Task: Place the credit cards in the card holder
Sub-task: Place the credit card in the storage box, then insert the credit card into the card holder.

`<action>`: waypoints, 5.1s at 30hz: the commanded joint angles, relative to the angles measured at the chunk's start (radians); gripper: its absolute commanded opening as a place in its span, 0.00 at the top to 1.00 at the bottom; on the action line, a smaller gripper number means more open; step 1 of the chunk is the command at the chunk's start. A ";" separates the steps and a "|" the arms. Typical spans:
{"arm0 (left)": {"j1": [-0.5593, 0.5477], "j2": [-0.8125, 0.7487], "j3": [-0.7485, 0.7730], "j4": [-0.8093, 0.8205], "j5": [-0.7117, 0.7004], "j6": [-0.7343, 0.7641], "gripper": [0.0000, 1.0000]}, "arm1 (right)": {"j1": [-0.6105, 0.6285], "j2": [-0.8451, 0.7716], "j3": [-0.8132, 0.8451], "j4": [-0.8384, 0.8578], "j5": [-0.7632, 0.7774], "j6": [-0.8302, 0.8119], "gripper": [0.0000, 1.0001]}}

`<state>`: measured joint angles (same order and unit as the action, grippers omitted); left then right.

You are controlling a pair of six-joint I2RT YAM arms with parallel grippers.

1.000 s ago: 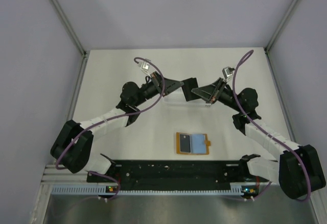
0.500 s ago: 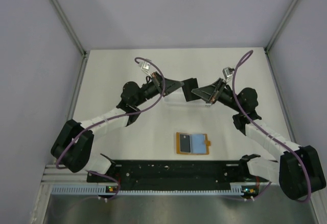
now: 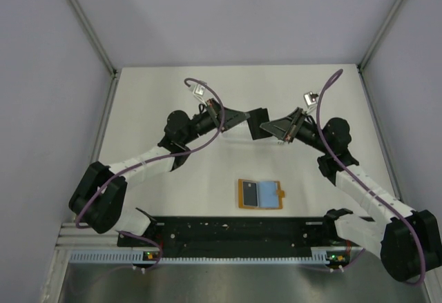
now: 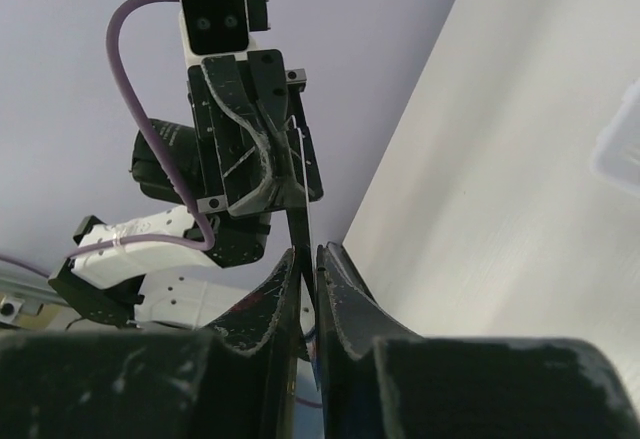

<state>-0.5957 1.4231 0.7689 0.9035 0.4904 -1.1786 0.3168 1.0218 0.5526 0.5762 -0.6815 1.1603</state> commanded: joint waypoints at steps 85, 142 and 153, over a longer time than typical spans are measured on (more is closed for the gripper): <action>0.169 -0.061 -0.114 -0.100 0.051 0.128 1.00 | -0.024 0.528 0.480 -0.759 0.904 -0.722 0.88; 0.100 0.056 0.018 0.155 0.309 -0.012 1.00 | 0.068 0.136 0.245 -0.294 -0.228 -0.448 0.48; 0.062 0.077 0.033 0.143 0.313 0.007 1.00 | 0.073 0.147 0.245 -0.263 -0.253 -0.429 0.68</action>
<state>-0.5285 1.4933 0.7662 0.9943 0.7895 -1.1831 0.3790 1.1671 0.7666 0.2623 -0.9104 0.7376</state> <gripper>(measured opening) 0.015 0.342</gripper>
